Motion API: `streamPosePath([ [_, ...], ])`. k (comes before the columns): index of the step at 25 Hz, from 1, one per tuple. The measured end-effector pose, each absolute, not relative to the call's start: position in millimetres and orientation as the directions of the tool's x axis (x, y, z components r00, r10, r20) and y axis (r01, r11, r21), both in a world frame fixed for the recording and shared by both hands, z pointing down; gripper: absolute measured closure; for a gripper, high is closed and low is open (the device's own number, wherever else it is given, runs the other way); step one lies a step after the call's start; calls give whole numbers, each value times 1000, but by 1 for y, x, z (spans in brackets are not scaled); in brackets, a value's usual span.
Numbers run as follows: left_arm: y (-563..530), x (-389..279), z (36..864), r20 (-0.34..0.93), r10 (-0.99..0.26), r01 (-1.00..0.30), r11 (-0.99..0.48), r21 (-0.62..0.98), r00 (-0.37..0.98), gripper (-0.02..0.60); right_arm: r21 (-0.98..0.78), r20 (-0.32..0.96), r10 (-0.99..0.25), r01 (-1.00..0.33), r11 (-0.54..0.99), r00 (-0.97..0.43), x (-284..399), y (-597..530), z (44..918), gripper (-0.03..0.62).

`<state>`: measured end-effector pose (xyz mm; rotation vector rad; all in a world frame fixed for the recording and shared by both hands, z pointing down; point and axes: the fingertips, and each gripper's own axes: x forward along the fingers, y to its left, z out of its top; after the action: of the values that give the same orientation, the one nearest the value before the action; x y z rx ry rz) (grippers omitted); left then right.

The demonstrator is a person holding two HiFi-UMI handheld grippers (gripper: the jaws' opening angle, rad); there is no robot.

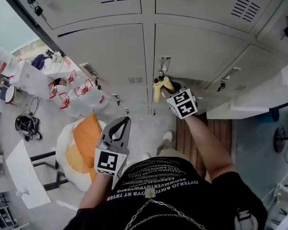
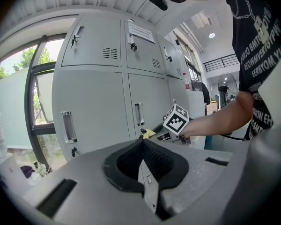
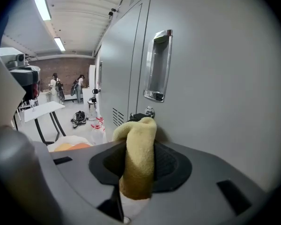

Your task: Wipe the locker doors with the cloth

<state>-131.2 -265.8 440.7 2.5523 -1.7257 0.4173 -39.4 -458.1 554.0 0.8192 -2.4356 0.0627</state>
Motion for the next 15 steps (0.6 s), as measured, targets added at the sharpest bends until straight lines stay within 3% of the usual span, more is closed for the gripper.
streamPosePath([
  [8,-262,-140,443,263,-911,-927,-357,-116,318,575,126,546,-574,-617,777,-610,-27,-473,569,479],
  [15,-277,-113,442,249,-892,-903,-413,-117,376,575,130,552,-628,-687,715,-549,38,-485,575,479],
])
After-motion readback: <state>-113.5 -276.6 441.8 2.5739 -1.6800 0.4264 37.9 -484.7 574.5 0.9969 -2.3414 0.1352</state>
